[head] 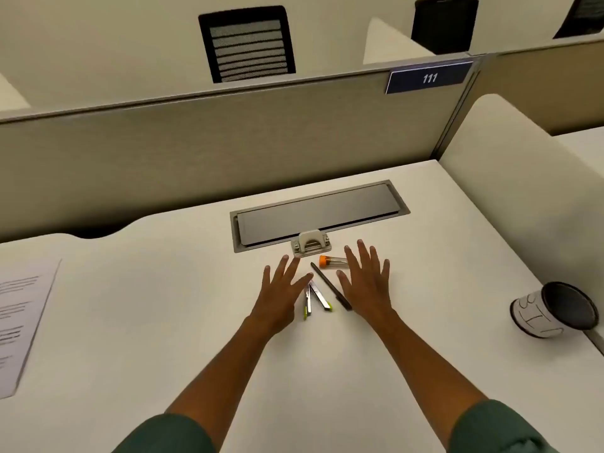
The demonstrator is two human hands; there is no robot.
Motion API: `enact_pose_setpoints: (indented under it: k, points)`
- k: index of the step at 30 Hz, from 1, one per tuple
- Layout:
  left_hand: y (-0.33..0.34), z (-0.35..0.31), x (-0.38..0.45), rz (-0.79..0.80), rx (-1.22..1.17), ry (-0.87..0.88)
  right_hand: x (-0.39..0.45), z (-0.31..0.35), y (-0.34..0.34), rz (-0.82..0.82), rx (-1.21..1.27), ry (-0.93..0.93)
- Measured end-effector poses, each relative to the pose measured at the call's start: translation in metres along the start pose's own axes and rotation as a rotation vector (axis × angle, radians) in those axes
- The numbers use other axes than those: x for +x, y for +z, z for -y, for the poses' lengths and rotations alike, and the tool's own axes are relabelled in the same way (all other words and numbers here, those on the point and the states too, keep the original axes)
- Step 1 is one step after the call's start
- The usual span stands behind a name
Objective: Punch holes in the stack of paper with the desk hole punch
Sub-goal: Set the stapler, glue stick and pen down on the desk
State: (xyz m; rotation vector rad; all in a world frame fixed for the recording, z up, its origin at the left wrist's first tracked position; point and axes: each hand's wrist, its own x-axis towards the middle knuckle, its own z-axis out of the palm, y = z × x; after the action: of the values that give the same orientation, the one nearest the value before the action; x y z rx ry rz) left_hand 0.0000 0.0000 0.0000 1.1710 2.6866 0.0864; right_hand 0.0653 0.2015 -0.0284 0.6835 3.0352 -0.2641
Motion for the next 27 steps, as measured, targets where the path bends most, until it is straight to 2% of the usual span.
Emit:
enact_pose_setpoints:
  k: [6,12,20,24,27]
  points:
    - [0.01,-0.005,0.025,0.049,0.062,0.119,0.027,-0.014,0.015,0.047,0.036,-0.075]
    - [0.017,-0.004,0.033,0.06,0.087,0.145,0.037,-0.012,0.02,0.045,0.029,-0.175]
    - [0.014,-0.011,0.011,0.071,0.091,0.12,0.019,-0.008,0.014,0.01,0.069,-0.091]
    - [0.008,-0.018,-0.01,0.005,0.011,0.069,-0.001,-0.013,0.004,-0.014,0.148,-0.017]
    - [0.001,-0.025,-0.027,-0.023,-0.228,-0.056,-0.02,-0.015,-0.009,-0.026,0.197,0.018]
